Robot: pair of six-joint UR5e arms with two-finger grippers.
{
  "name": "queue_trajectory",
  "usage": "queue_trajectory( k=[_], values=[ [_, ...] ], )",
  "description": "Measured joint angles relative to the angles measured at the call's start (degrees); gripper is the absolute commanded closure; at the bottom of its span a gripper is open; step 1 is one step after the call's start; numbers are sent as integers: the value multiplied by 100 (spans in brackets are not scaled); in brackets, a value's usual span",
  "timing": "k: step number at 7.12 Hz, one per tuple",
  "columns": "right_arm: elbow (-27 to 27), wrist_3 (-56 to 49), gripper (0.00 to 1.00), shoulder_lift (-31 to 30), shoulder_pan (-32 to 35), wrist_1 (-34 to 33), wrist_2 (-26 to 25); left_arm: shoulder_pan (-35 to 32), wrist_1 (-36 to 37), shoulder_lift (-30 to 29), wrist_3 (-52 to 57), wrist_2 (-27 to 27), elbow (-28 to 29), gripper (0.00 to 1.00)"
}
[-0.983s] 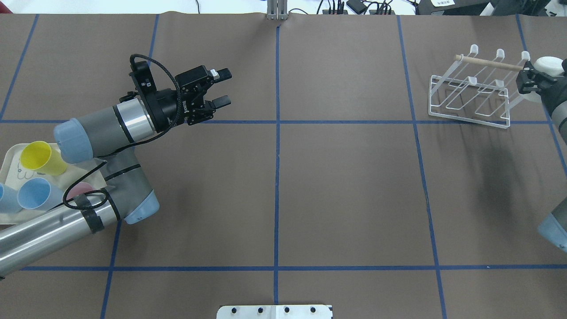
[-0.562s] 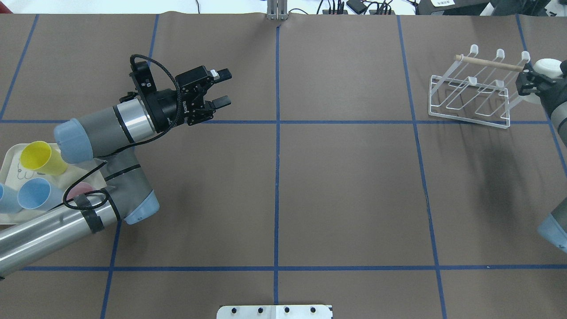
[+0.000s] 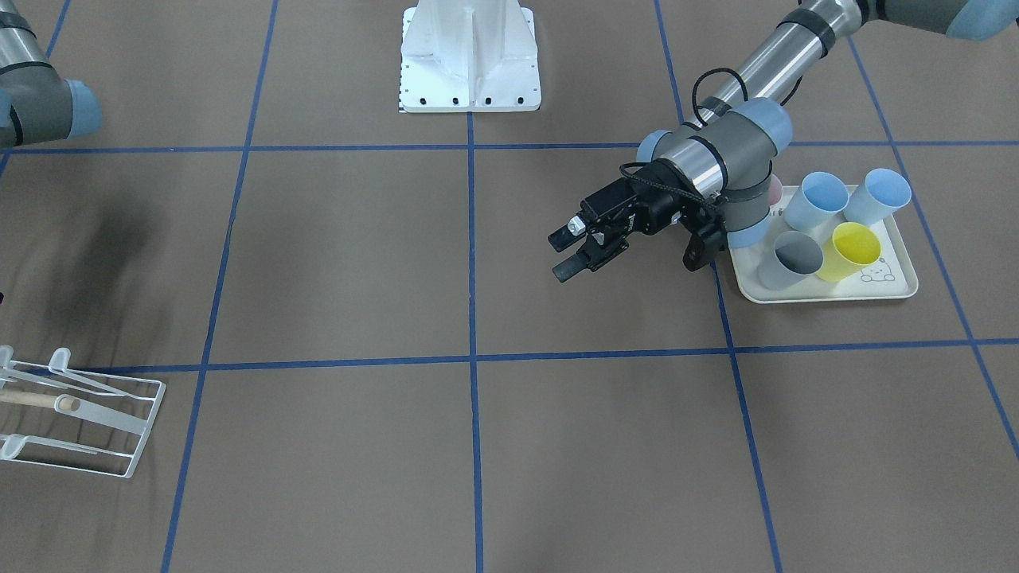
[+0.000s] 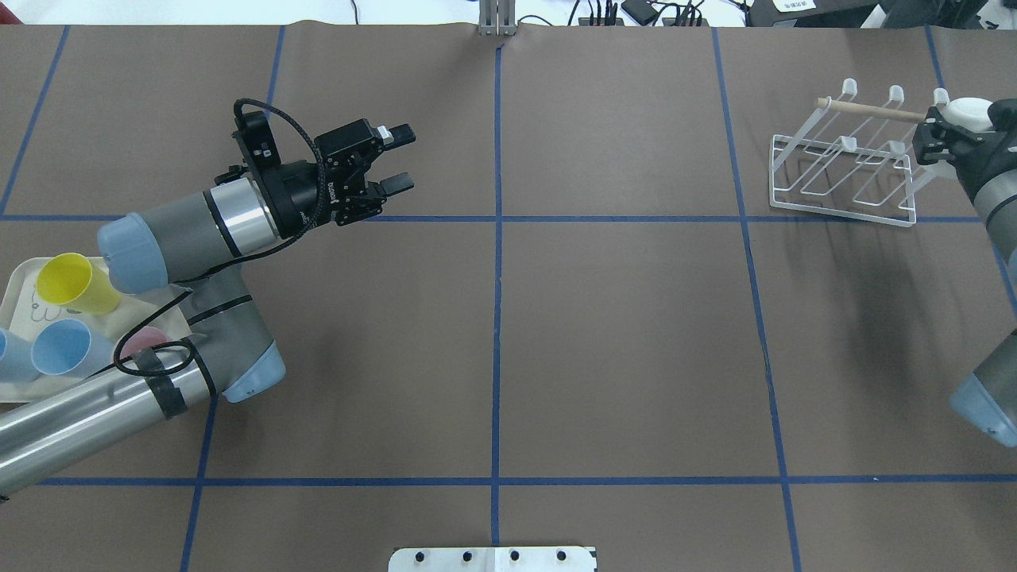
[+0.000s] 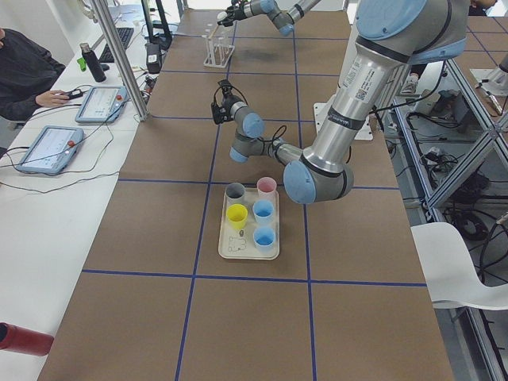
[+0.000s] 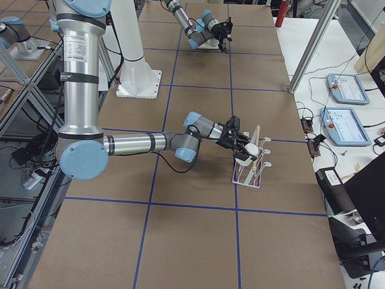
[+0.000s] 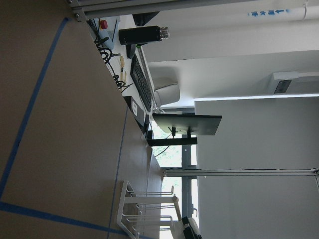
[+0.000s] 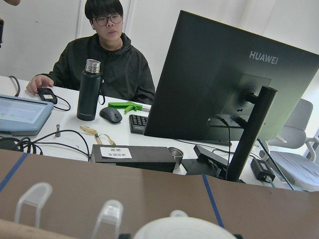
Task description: Transfer IKEA cup to right arm and place on rack
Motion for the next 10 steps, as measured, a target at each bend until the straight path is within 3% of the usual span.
queue_trajectory(
  k=[6, 7, 8, 10],
  values=[
    [-90, -148, 100, 92, 76, 1, 5, 41, 0, -7, 0, 7, 1, 0],
    [-106, -149, 94, 93, 81, 1, 4, 44, 0, -7, 0, 10, 1, 0],
    [-119, -149, 73, 93, 87, 4, 3, 43, 0, -7, 0, 9, 1, 0],
    [-163, -156, 42, 75, 99, 83, 14, 44, 0, -7, 0, 4, 1, 0]
  ],
)
